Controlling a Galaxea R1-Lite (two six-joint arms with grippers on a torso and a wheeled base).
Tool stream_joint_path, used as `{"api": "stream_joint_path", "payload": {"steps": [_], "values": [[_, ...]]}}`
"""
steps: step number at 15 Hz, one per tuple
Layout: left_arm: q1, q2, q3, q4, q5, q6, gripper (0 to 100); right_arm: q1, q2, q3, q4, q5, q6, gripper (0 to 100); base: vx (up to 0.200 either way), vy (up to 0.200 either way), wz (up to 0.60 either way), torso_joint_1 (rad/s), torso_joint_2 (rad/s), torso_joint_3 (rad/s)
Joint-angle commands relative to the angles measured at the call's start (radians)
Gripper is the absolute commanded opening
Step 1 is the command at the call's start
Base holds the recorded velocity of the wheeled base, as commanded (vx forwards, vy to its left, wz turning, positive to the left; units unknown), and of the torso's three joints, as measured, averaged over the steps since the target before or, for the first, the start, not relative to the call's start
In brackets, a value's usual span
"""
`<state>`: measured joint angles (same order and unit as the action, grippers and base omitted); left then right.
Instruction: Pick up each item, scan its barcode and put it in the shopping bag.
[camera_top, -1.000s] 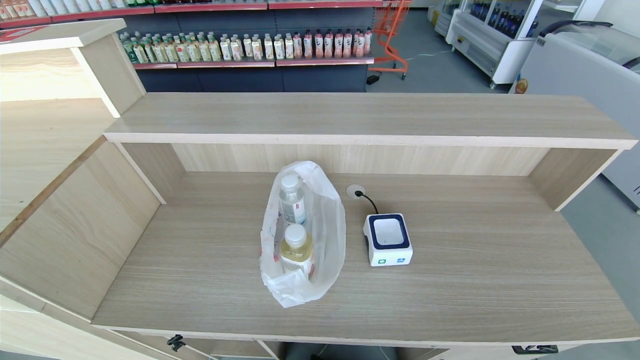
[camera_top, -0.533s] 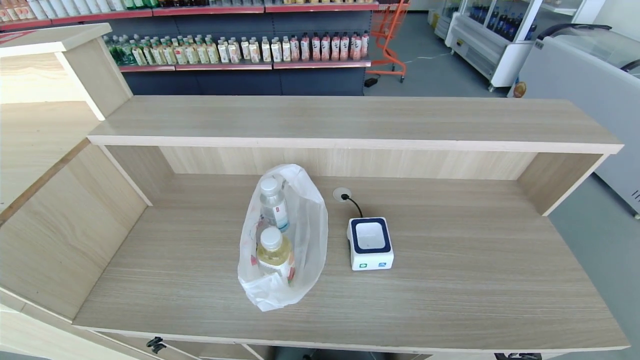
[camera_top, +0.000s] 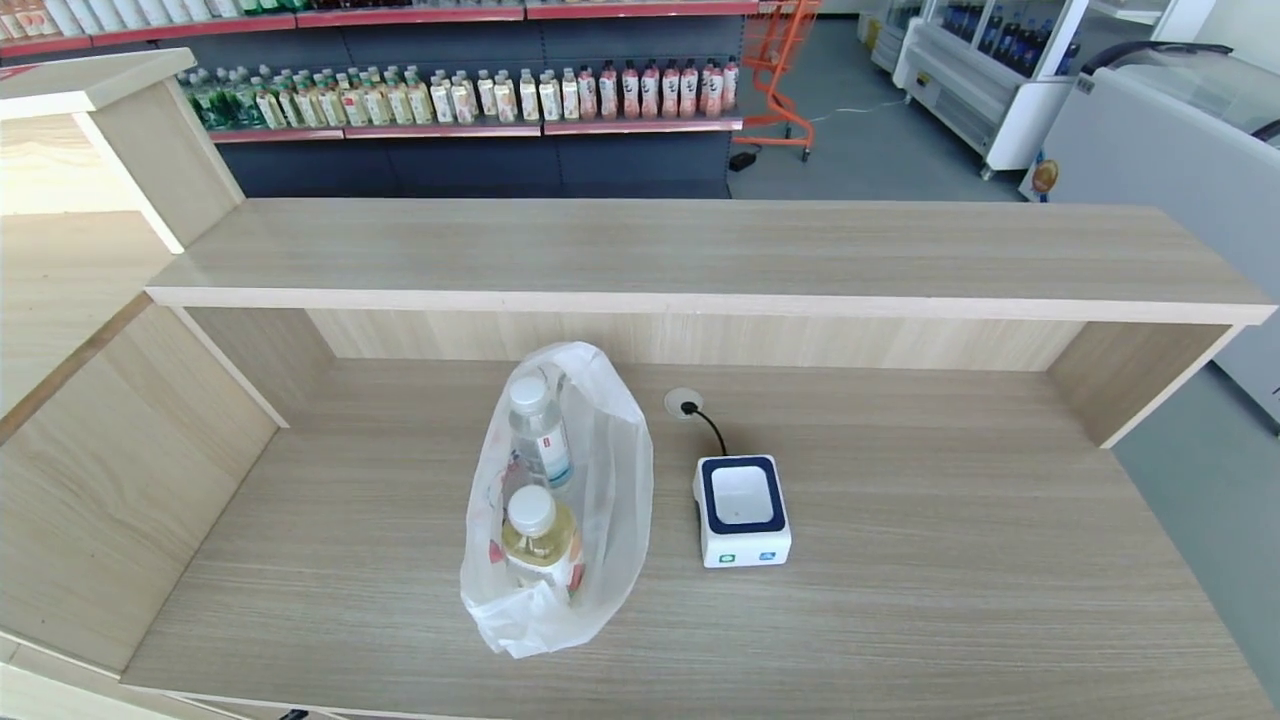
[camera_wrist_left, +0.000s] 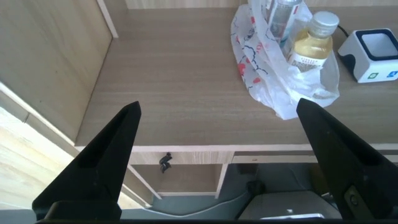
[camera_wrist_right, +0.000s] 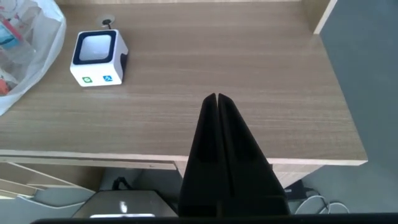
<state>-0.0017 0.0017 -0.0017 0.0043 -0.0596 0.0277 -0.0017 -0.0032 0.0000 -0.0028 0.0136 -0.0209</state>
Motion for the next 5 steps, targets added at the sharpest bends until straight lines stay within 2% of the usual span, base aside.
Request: {"api": "stream_joint_path", "payload": {"steps": [1,5], "values": [[0.0,0.0,0.0,0.0,0.0,0.0,100,0.0,0.003,0.0,0.0,0.0,-0.001,0,0.0,0.0,0.0,0.0,0.0,0.0],[0.0,0.0,0.0,0.0,0.0,0.0,100,0.0,0.003,0.0,0.0,0.0,-0.002,0,0.0,0.0,0.0,0.0,0.0,0.0]]}}
